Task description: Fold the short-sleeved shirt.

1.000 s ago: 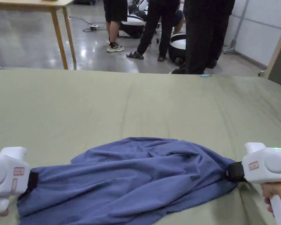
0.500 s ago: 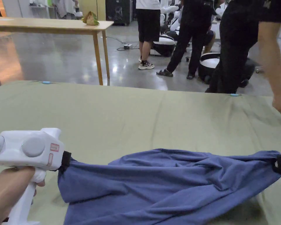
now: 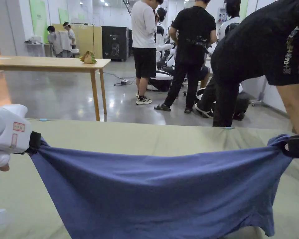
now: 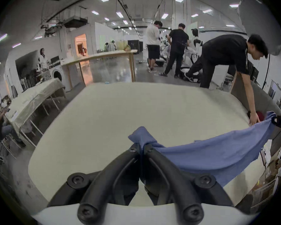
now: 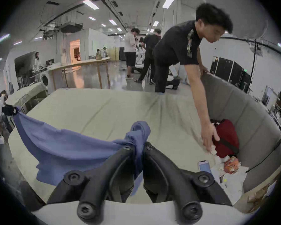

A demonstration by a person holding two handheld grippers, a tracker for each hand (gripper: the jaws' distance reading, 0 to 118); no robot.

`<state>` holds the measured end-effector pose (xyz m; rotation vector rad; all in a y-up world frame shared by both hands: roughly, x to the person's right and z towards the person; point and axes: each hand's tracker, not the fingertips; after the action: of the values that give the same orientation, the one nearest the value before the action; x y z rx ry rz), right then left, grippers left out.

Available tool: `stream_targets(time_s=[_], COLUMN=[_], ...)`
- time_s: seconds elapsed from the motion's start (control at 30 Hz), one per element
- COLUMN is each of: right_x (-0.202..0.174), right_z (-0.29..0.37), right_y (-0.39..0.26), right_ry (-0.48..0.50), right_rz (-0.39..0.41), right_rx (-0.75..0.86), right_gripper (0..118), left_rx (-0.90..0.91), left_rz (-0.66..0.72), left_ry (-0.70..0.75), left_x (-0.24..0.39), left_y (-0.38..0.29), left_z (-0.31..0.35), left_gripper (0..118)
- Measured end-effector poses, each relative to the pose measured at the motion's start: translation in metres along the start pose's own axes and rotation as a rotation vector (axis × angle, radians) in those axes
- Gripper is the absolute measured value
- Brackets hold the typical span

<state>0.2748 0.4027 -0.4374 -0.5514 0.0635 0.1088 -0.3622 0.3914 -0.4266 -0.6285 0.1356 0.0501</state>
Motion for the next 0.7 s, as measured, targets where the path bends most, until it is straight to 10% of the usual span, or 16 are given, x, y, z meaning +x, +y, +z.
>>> stream_targets(time_s=[0.7], right_x=[0.008], right_z=[-0.004], right_y=[0.105], right_ry=[-0.077], right_rz=[0.009], right_rx=[0.119], right_gripper=[10], left_rx=[0.18], left_rz=[-0.008], left_ry=[0.091], left_x=[0.023], left_y=[0.109], left_z=[0.016], left_gripper=[1])
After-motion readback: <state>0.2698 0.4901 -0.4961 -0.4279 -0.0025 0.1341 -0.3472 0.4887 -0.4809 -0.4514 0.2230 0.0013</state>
